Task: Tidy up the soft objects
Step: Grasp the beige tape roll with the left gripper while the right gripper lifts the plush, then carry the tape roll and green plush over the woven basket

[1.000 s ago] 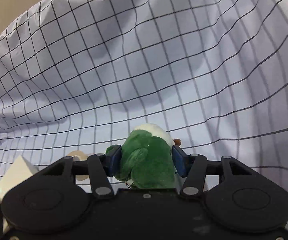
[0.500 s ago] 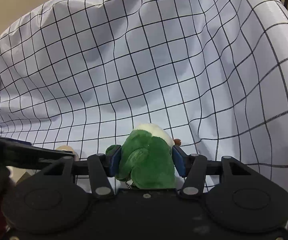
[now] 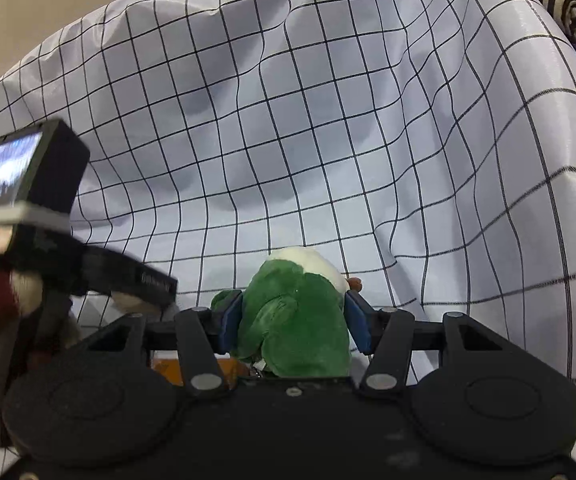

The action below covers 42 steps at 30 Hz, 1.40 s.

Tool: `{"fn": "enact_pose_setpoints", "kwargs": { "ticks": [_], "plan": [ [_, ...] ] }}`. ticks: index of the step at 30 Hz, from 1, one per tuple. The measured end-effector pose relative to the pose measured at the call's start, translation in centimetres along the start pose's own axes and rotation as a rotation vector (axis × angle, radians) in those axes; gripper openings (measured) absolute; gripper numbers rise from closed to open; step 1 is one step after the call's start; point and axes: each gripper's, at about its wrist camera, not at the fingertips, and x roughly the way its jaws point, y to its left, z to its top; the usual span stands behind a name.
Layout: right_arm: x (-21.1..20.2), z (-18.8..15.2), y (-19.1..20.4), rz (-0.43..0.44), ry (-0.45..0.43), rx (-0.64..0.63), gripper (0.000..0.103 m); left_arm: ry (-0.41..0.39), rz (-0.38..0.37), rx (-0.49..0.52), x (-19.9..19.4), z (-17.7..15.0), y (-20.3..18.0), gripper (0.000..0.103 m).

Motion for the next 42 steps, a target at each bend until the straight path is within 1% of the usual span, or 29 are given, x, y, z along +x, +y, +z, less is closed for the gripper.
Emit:
{"fn": "enact_pose_setpoints", "kwargs": {
  "ticks": [5, 9, 14, 19, 22, 26, 29, 32, 37, 42],
  "plan": [
    [-0.9, -1.0, -0.3, -0.011, -0.009, -0.019, 0.054, -0.028, 0.005, 0.035, 0.0, 0.2, -0.5, 0.048],
    [-2.0, -1.8, -0.8, -0.030, -0.027, -0.035, 0.054, -0.036, -0.034, 0.046, -0.9, 0.1, -2.7, 0.048],
    [-3.4, -3.1, -1.0, -0.073, -0.044, -0.062, 0.054, -0.061, -0.075, 0.094, -2.1, 0.4, -5.9, 0.048],
    [-4.9, -4.4, -1.3, -0.079, -0.044, -0.054, 0.054, -0.087, -0.132, 0.142, -3.9, 0.4, -9.4, 0.048],
    [-5.9, -5.1, -1.5, -0.080, -0.046, -0.049, 0.054, -0.094, -0.170, 0.169, -4.9, 0.1, -10.6, 0.048],
    [-7.4, -5.8, -2.0, -0.073, -0.039, -0.024, 0.054, -0.097, -0.215, 0.208, -6.4, -1.0, -12.3, 0.048],
    [-8.7, -6.3, -2.4, -0.069, -0.038, -0.005, 0.054, -0.087, -0.253, 0.236, -7.1, -2.1, -12.9, 0.048],
    [-10.0, -6.9, -2.3, -0.064, -0.041, -0.011, 0.054, -0.081, -0.278, 0.268, -8.1, -3.1, -14.0, 0.048],
    [-13.0, -8.0, -2.0, -0.037, -0.045, -0.023, 0.054, -0.067, -0.314, 0.307, -10.8, -6.0, -13.7, 0.048],
    [-16.4, -9.8, -1.1, 0.002, -0.043, -0.050, 0.054, -0.060, -0.325, 0.336, -12.9, -9.3, -12.9, 0.048]
  ]
}}
